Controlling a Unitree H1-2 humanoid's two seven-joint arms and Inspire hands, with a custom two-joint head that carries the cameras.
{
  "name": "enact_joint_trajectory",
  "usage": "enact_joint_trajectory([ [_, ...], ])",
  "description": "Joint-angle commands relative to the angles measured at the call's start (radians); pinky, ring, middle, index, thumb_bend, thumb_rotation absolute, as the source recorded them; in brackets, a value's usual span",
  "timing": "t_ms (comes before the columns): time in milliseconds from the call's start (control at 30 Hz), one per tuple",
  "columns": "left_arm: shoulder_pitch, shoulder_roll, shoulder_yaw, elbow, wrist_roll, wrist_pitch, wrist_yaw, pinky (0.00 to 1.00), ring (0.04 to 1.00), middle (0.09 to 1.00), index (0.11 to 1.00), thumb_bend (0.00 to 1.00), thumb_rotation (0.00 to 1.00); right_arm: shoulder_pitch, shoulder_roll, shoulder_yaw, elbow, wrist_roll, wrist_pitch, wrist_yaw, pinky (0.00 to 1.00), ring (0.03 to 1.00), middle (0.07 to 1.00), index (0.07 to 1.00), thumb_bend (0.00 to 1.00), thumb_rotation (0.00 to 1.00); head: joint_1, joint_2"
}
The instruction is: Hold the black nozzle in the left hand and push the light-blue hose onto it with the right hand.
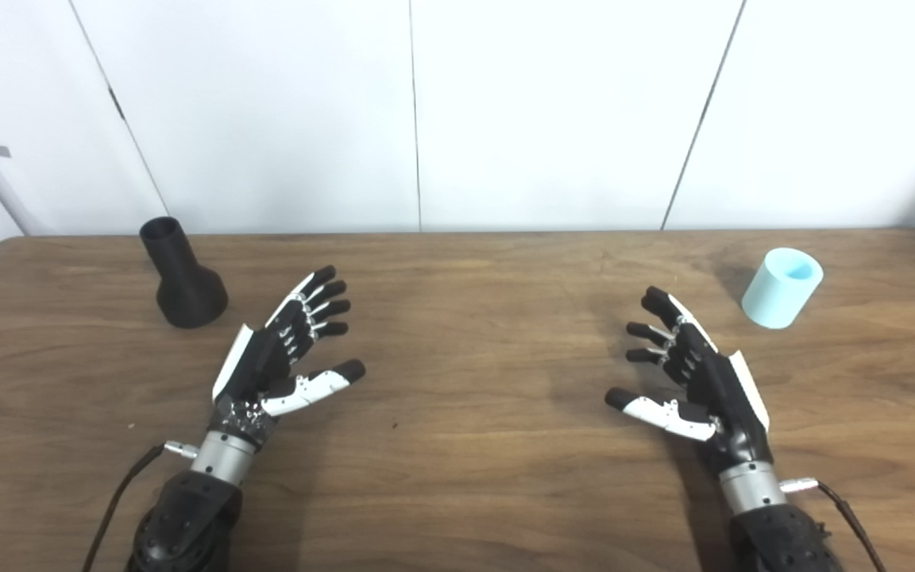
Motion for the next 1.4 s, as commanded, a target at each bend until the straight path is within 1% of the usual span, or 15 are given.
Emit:
enact_joint_trajectory([
  [0,0.034,-0.008,-0.004,0.026,0.003,-0.006,0.009,0.79,0.863,0.923,0.947,0.81,0.24,-0.016,-0.012,-0.007,0.006,0.018,-0.03,0.003,0.68,0.807,0.909,0.891,0.85,0.21,0.001,0.0],
  [233,0.023,-0.029,-0.022,0.068,0.009,-0.04,0.01,0.78,0.858,0.907,0.956,0.81,0.23,-0.013,-0.027,-0.016,0.035,0.046,-0.062,0.021,0.67,0.804,0.906,0.897,0.83,0.18,0.118,-0.013],
  [367,0.016,-0.055,-0.038,0.091,0.009,-0.049,0.011,0.78,0.867,0.917,0.953,0.82,0.22,-0.011,-0.058,-0.023,0.068,0.044,-0.103,0.032,0.68,0.813,0.918,0.917,0.81,0.18,0.248,-0.056],
  [500,0.012,-0.078,-0.053,0.116,0.031,-0.069,0.021,0.77,0.877,0.921,0.958,0.84,0.24,-0.008,-0.079,-0.028,0.071,0.068,-0.112,0.046,0.67,0.8,0.917,0.923,0.78,0.14,0.331,-0.084],
  [533,0.013,-0.086,-0.055,0.114,0.041,-0.064,0.029,0.77,0.879,0.921,0.96,0.85,0.25,-0.005,-0.08,-0.027,0.049,0.087,-0.095,0.055,0.66,0.793,0.914,0.921,0.78,0.14,0.341,-0.088],
  [633,0.015,-0.104,-0.057,0.107,0.068,-0.054,0.057,0.75,0.871,0.911,0.947,0.87,0.24,0.003,-0.076,-0.025,-0.002,0.089,-0.049,0.047,0.56,0.737,0.871,0.877,0.81,0.14,0.371,-0.117],
  [700,0.012,-0.107,-0.056,0.109,0.086,-0.06,0.069,0.76,0.868,0.908,0.948,0.87,0.26,0.005,-0.075,-0.026,-0.016,0.079,-0.03,0.039,0.51,0.685,0.843,0.836,0.85,0.19,0.381,-0.124],
  [833,0.01,-0.106,-0.033,0.081,0.173,-0.061,0.153,0.85,0.913,0.925,0.945,0.87,0.31,-0.001,-0.07,-0.034,-0.021,0.09,0.0,0.034,0.44,0.619,0.783,0.779,0.97,0.29,0.397,-0.132],
  [933,0.017,-0.092,-0.01,0.037,0.174,-0.048,0.174,0.89,0.933,0.932,0.948,0.85,0.3,-0.005,-0.071,-0.036,-0.02,0.087,0.009,0.033,0.41,0.593,0.757,0.748,1.0,0.34,0.402,-0.129],
  [1033,0.032,-0.068,0.006,-0.021,0.177,-0.023,0.181,0.85,0.914,0.933,0.948,0.83,0.3,-0.006,-0.073,-0.038,-0.023,0.088,0.015,0.035,0.41,0.584,0.746,0.73,1.0,0.35,0.411,-0.125],
  [1067,0.038,-0.057,0.012,-0.045,0.189,-0.01,0.186,0.79,0.88,0.913,0.937,0.82,0.31,-0.007,-0.073,-0.039,-0.022,0.091,0.016,0.036,0.41,0.582,0.741,0.724,1.0,0.36,0.414,-0.122],
  [1133,0.049,-0.038,0.028,-0.088,0.195,0.013,0.19,0.75,0.851,0.899,0.927,0.82,0.31,-0.008,-0.074,-0.041,-0.019,0.093,0.017,0.038,0.41,0.582,0.737,0.722,1.0,0.37,0.416,-0.121],
  [1200,0.061,-0.018,0.048,-0.125,0.204,0.029,0.197,0.7,0.793,0.847,0.889,0.81,0.26,-0.01,-0.076,-0.042,-0.013,0.092,0.012,0.04,0.4,0.576,0.724,0.711,1.0,0.38,0.417,-0.122],
  [1267,0.071,-0.002,0.073,-0.164,0.234,0.043,0.218,0.64,0.744,0.805,0.857,0.81,0.25,-0.012,-0.076,-0.045,-0.01,0.102,0.012,0.045,0.4,0.568,0.717,0.704,1.0,0.39,0.423,-0.118],
  [1367,0.08,0.01,0.103,-0.203,0.252,0.066,0.247,0.59,0.694,0.756,0.818,0.81,0.23,-0.015,-0.077,-0.048,-0.007,0.111,0.017,0.047,0.4,0.564,0.71,0.701,1.0,0.4,0.429,-0.116],
])
